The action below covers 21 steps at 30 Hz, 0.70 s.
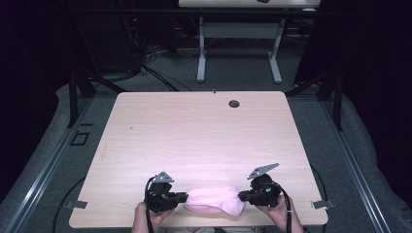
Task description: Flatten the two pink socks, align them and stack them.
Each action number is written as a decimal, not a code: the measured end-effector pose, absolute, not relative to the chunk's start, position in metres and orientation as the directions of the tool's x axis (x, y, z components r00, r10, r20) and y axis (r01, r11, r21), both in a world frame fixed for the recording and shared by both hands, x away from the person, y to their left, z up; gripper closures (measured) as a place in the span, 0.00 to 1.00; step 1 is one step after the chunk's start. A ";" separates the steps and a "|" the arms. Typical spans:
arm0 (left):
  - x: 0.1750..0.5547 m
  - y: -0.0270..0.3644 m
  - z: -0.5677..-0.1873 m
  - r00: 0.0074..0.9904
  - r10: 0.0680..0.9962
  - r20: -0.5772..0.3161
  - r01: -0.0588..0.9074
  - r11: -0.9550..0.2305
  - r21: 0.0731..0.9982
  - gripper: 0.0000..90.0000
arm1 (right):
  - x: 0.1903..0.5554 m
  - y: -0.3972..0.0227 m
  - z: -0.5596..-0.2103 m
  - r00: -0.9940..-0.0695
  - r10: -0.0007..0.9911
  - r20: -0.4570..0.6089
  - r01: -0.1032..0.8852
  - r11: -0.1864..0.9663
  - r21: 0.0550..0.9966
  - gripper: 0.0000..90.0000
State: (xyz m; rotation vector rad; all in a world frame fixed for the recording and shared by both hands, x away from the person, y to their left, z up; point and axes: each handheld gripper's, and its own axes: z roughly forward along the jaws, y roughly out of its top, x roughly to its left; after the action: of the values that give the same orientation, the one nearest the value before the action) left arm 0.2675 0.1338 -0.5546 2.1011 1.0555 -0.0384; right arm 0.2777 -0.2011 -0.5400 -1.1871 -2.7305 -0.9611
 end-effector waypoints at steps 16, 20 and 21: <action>0.274 0.123 -0.551 0.681 0.691 -0.240 0.658 -0.435 0.614 0.58 | 0.273 -0.199 -0.546 -0.700 0.690 0.183 0.659 0.527 0.536 0.73; 0.279 0.114 -0.561 0.695 0.689 -0.206 0.651 -0.482 0.586 0.75 | 0.273 -0.192 -0.554 -0.707 0.693 0.139 0.644 0.551 0.530 0.81; 0.279 0.113 -0.564 0.694 0.688 -0.211 0.654 -0.481 0.583 0.80 | 0.272 -0.191 -0.554 -0.711 0.690 0.137 0.640 0.554 0.533 0.84</action>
State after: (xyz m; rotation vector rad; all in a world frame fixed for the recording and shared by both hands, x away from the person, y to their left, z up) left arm 0.2792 0.1132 -0.5638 2.2529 1.0217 0.0673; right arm 0.2719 -0.1913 -0.5544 -1.2212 -2.8461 -0.9171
